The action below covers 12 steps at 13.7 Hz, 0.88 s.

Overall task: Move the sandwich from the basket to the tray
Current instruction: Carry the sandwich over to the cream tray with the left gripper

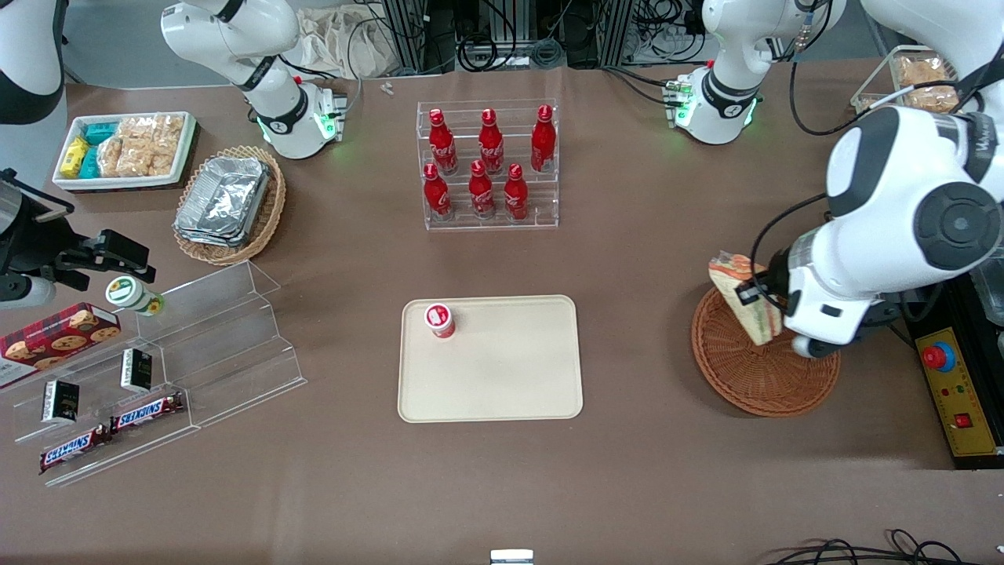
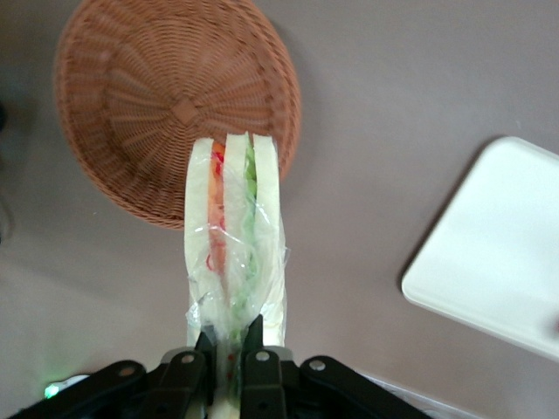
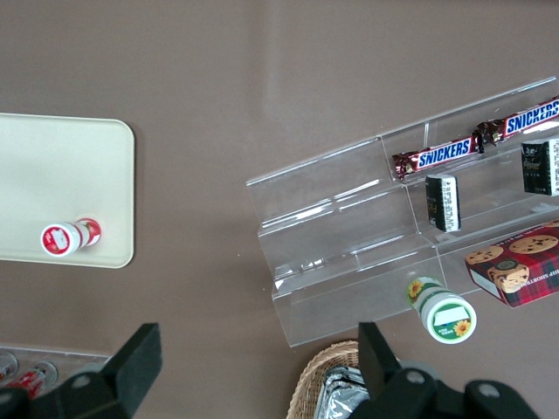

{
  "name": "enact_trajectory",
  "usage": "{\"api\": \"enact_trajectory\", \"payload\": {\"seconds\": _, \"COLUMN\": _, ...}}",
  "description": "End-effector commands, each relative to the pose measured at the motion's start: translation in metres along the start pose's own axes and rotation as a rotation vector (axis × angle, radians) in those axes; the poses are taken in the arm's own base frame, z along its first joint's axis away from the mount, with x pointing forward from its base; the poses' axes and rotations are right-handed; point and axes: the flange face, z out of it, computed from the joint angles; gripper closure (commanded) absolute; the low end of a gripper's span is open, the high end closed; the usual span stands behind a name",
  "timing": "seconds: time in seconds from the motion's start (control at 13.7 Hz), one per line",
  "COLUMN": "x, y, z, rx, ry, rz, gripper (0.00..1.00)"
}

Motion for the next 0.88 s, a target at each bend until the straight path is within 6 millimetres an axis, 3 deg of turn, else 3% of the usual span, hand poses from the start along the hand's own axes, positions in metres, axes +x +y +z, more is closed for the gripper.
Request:
{"api": "enact_trajectory", "payload": {"seconds": 0.0, "x": -0.023, "y": 0.047, "z": 0.009, "rx": 0.031, "ry": 0.053, "rz": 0.119, "gripper": 1.00}}
{"api": "enact_trajectory", "payload": {"seconds": 0.37, "x": -0.053, "y": 0.118, "z": 0.037, "rx": 0.033, "ry": 0.111, "rz": 0.294, "gripper": 1.00}}
{"api": "enact_trajectory", "payload": {"seconds": 0.59, "x": -0.067, "y": 0.161, "z": 0.068, "rx": 0.006, "ry": 0.140, "rz": 0.392, "gripper": 1.00}}
{"api": "enact_trajectory", "payload": {"seconds": 0.8, "x": -0.068, "y": 0.193, "z": 0.103, "rx": -0.040, "ry": 0.166, "rz": 0.429, "gripper": 1.00}}
